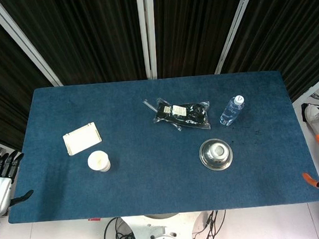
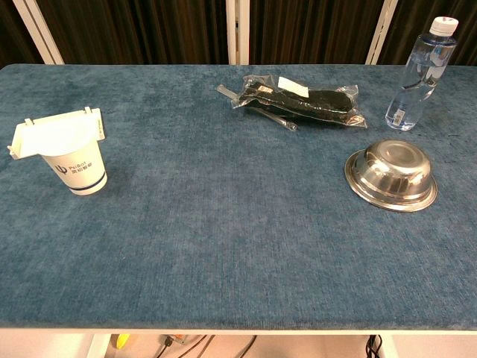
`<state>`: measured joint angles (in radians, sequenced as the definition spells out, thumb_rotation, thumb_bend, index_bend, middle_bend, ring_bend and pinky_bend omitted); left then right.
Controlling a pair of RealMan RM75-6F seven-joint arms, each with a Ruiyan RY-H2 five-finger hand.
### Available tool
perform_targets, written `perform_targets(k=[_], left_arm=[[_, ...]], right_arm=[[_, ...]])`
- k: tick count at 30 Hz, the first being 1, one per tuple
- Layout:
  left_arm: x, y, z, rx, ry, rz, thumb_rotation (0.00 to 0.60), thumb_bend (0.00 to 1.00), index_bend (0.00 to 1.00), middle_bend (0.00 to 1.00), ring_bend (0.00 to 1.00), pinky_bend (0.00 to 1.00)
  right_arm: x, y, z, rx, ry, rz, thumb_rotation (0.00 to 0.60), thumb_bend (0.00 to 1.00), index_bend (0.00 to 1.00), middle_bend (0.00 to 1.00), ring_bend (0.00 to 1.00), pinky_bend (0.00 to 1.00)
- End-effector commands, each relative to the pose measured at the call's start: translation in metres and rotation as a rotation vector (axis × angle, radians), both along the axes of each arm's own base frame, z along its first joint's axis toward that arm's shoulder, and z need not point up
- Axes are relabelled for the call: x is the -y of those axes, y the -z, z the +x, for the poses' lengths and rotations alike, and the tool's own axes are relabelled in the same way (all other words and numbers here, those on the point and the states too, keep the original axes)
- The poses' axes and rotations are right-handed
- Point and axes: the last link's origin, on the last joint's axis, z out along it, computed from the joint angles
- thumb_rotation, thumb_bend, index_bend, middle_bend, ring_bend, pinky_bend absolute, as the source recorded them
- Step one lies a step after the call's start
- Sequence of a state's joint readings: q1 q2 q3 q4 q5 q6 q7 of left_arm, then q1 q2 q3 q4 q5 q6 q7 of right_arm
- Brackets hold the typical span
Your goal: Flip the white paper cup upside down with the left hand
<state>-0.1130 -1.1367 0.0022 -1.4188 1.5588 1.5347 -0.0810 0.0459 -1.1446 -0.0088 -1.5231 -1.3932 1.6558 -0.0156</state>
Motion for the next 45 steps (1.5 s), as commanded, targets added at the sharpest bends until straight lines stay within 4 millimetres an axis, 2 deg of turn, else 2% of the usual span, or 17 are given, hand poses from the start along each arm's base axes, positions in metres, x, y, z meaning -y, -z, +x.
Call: perform_targets(k=[1,14,17,22,27,29,33,39,45], left_arm=[[-0.001,0.0,-0.001,0.005,0.0,0.004,0.6,0.0,0.0,0.0,0.0,0.02],[-0.01,0.003,0.01,0.002,0.025,-0.021,0.6,0.0,0.0,0.0,0.0,0.02],[-0.016,0.007,0.019,-0.001,0.043,-0.055,0.6,0.02,0.0,0.0,0.0,0.02],[-0.033,0.019,0.054,-0.052,0.153,-0.12,0.6,0.04,0.0,0.0,0.0,0.02],[-0.051,0.04,0.098,-0.167,0.213,-0.219,0.6,0.0,0.0,0.0,0.0,0.03],[-0.06,0.054,0.118,-0.216,0.232,-0.277,0.6,0.0,0.0,0.0,0.0,0.03],[-0.072,0.078,0.145,-0.224,0.246,-0.341,0.6,0.0,0.0,0.0,0.0,0.02],[-0.086,0.112,0.16,-0.311,0.237,-0.425,0.6,0.0,0.01,0.0,0.0,0.02],[-0.093,0.135,0.168,-0.458,0.263,-0.416,0.6,0.0,0.01,0.0,0.0,0.02]], right_arm=[[0.003,0.001,0.003,-0.002,-0.006,0.005,0.6,0.0,0.0,0.0,0.0,0.0],[0.005,0.0,0.002,0.014,0.008,0.007,0.6,0.0,0.0,0.0,0.0,0.0],[0.004,0.001,0.001,-0.002,0.013,0.017,0.6,0.0,0.0,0.0,0.0,0.0],[0.005,-0.001,0.001,-0.01,0.003,0.016,0.6,0.0,0.0,0.0,0.0,0.0],[0.007,-0.003,-0.001,-0.018,0.01,0.018,0.6,0.0,0.0,0.0,0.0,0.0],[0.008,-0.005,-0.001,-0.018,0.008,0.014,0.6,0.0,0.0,0.0,0.0,0.0],[0.009,-0.006,0.0,-0.005,0.005,0.016,0.6,0.0,0.0,0.0,0.0,0.0],[0.009,-0.008,-0.002,0.012,0.01,0.017,0.6,0.0,0.0,0.0,0.0,0.0],[0.009,-0.01,-0.008,0.005,0.029,0.002,0.6,0.01,0.0,0.0,0.0,0.0]])
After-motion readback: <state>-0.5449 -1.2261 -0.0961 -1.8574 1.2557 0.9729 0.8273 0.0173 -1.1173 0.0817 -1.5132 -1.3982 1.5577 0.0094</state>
